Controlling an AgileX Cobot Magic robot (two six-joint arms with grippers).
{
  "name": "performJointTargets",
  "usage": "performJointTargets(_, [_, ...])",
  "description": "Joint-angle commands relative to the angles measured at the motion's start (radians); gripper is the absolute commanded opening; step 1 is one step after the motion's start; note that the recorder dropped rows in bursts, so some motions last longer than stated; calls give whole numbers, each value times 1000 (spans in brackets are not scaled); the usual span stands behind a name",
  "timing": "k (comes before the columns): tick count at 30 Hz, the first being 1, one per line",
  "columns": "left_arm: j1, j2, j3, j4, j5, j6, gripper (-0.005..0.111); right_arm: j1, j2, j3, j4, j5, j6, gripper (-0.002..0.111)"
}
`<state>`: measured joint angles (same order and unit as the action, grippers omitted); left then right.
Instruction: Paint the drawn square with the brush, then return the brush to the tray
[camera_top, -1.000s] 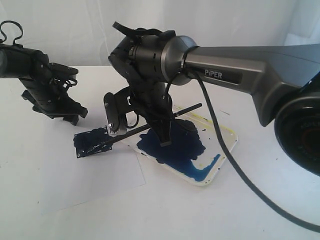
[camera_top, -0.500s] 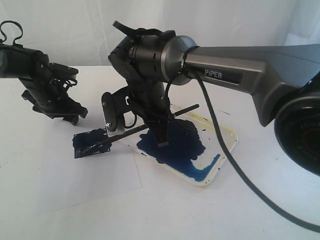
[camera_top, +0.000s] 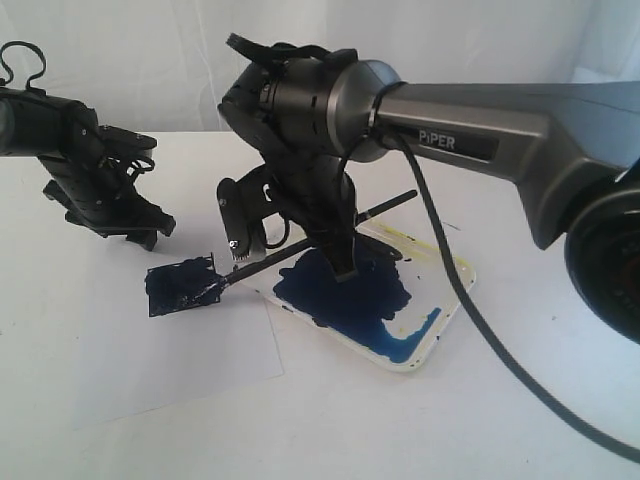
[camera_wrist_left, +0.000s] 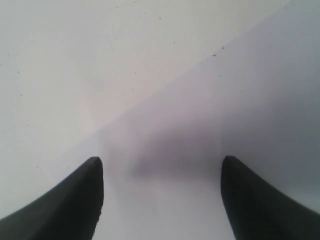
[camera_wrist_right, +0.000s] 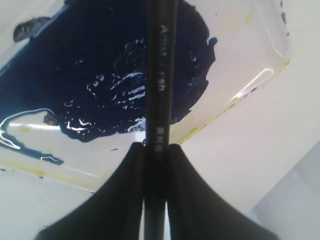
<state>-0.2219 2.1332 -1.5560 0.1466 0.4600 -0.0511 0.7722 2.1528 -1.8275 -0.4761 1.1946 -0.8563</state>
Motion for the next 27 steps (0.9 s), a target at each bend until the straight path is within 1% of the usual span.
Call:
performJointTargets(1, [0,7,7,1,38,4,70,-5,-12,3,-29,27,7,0])
performJointTargets(20, [0,7,7,1,38,4,70,-5,-12,3,-53,11,54,0])
performJointTargets(27, [0,7,7,1,38,4,70,-5,-56,3,-47,2,50,0])
